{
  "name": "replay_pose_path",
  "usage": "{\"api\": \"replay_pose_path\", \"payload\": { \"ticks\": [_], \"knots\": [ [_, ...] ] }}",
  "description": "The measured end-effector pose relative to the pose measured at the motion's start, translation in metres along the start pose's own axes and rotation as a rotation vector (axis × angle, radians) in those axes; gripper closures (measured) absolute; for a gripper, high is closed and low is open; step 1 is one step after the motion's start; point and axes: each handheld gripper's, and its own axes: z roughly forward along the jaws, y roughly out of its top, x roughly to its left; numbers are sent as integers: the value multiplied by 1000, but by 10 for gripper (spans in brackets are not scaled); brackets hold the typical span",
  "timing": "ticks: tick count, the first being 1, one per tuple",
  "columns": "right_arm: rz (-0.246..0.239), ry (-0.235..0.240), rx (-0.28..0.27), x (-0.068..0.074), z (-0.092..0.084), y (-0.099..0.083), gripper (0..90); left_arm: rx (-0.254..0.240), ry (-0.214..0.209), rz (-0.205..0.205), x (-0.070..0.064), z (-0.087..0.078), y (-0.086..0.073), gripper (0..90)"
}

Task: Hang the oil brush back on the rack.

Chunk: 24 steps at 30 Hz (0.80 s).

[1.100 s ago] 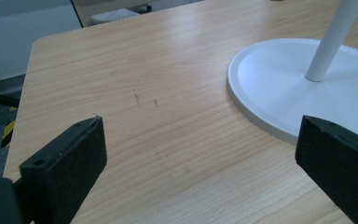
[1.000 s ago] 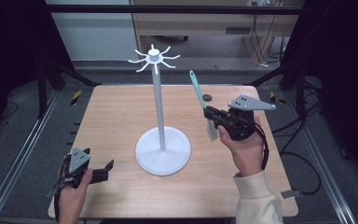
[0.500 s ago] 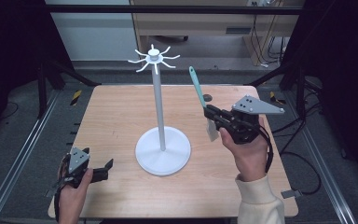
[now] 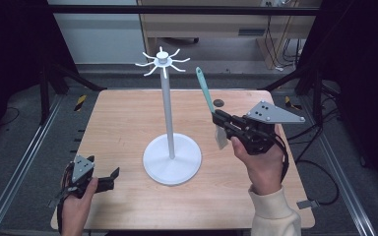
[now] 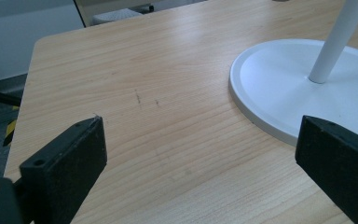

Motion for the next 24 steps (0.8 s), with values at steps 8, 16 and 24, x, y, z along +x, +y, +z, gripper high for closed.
{"api": "replay_pose_path", "payload": {
  "ticks": [8, 16, 24],
  "knots": [
    [-36, 34, -12, 10, 2, 9, 828, 1, -1, -1, 0, 0, 0, 16],
    [-42, 43, -6, 12, 7, 10, 828, 1, -2, -1, 0, -1, 0, 15],
    [-50, 41, 3, 14, 11, 12, 828, 1, -2, -3, -1, -1, 0, 16]
  ]
}}
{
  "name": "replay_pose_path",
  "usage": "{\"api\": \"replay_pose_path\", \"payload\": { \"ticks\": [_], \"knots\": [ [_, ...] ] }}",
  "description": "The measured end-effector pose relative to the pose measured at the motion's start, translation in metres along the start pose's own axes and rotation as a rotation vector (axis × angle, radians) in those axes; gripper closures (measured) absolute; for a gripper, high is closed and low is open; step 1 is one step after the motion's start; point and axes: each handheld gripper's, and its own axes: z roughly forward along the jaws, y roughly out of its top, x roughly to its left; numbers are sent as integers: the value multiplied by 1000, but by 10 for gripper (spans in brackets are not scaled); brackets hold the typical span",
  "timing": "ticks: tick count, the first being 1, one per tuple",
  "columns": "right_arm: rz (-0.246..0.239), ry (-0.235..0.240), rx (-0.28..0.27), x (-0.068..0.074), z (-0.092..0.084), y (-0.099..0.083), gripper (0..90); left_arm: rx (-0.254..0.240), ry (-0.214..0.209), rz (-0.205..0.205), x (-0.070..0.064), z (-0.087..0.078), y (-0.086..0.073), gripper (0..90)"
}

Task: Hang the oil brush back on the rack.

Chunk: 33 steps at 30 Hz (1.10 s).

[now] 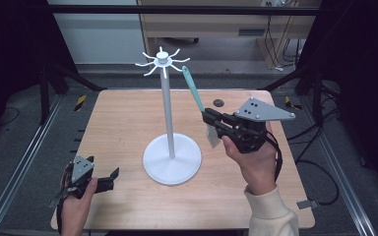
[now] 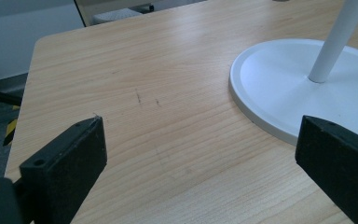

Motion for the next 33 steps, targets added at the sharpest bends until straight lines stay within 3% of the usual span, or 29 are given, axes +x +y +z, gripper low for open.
{"api": "replay_pose_path", "payload": {
  "ticks": [10, 19, 33],
  "knots": [
    [6, 6, 20, -2, 5, -3, 827, -2, 1, 0, 0, -1, 0, 16],
    [20, 28, 31, -3, 21, -6, 827, -1, 1, 1, 0, -1, 0, 16],
    [27, 33, 28, -4, 24, -8, 825, 0, 1, 3, 0, 0, 0, 16]
  ]
}}
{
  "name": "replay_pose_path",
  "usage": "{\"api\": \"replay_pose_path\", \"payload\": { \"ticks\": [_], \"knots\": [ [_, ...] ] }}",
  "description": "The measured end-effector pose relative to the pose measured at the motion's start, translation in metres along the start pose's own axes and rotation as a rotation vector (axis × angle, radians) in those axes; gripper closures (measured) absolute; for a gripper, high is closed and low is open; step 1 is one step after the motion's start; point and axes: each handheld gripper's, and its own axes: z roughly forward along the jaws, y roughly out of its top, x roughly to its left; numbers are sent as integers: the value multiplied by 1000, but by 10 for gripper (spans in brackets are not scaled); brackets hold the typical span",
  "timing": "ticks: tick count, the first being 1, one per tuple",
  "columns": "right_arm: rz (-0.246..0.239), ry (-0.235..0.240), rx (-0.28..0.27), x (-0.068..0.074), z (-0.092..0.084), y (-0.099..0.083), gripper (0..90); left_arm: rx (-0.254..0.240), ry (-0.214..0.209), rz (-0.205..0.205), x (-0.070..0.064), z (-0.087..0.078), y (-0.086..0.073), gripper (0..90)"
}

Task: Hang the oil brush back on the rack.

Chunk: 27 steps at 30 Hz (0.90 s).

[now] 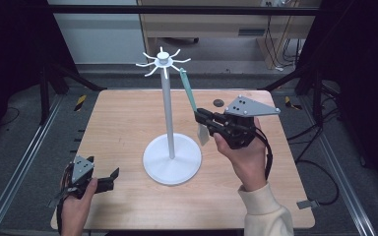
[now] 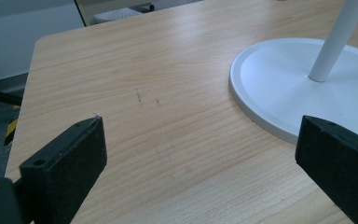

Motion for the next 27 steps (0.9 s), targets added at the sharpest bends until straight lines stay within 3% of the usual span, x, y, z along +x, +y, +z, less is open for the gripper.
{"api": "replay_pose_path", "payload": {
  "ticks": [27],
  "knots": [
    [-5, 15, -19, -3, 11, -5, 817, 1, 0, -1, 0, -1, 0, 16]
  ]
}}
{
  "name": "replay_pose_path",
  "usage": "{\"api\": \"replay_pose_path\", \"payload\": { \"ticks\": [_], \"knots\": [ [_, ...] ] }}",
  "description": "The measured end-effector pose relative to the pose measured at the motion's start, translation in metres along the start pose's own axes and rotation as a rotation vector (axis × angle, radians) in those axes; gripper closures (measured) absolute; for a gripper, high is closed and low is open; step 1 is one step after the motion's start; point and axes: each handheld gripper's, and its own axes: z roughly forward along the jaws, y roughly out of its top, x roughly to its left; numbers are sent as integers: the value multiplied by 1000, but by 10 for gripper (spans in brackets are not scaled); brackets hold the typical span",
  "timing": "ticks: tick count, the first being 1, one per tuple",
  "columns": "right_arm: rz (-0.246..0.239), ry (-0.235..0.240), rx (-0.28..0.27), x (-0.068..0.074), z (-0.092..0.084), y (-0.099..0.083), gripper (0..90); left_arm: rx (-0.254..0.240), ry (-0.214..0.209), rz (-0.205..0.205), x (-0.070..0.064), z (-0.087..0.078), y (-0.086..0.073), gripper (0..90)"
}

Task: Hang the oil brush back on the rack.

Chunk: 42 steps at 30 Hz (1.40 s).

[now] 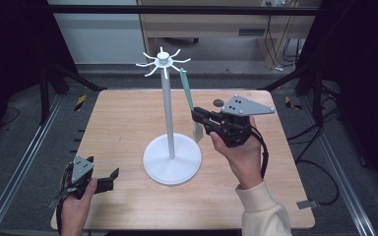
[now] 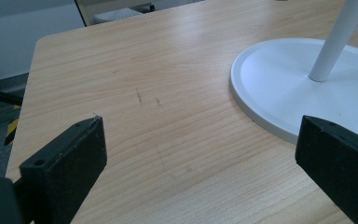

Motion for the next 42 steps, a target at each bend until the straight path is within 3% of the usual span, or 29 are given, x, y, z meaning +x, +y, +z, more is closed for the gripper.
{"api": "replay_pose_path", "payload": {
  "ticks": [7, 11, 13, 15, 17, 22, 26, 28, 38, 42],
  "knots": [
    [11, -12, 12, -7, -8, -6, 772, -5, 4, -7, 2, -1, 0, 15],
    [33, -59, 40, -17, -13, -12, 726, -4, 7, -5, 2, -1, 0, 16],
    [34, -91, 48, -19, -14, -14, 679, -2, 6, -3, 1, -1, 0, 16],
    [25, -155, 94, -23, -14, -17, 557, -3, 4, -3, 1, 0, 0, 15],
    [18, -180, 102, -23, -14, -18, 529, -1, 4, 1, 0, 0, 0, 16],
    [7, -263, 156, -28, -12, -22, 349, -6, 4, 5, -1, 1, 1, 15],
    [15, -291, 150, -32, -15, -24, 274, -7, 2, 9, -1, 2, 1, 15],
    [19, -342, 152, -38, -18, -26, 199, -7, 3, 11, -1, 2, 1, 16],
    [19, -420, 154, -57, -30, -38, 94, -13, 3, 9, 1, 1, 1, 15],
    [28, -426, 161, -65, -32, -44, 84, -11, 0, 11, 0, 0, 2, 15]
  ]
}}
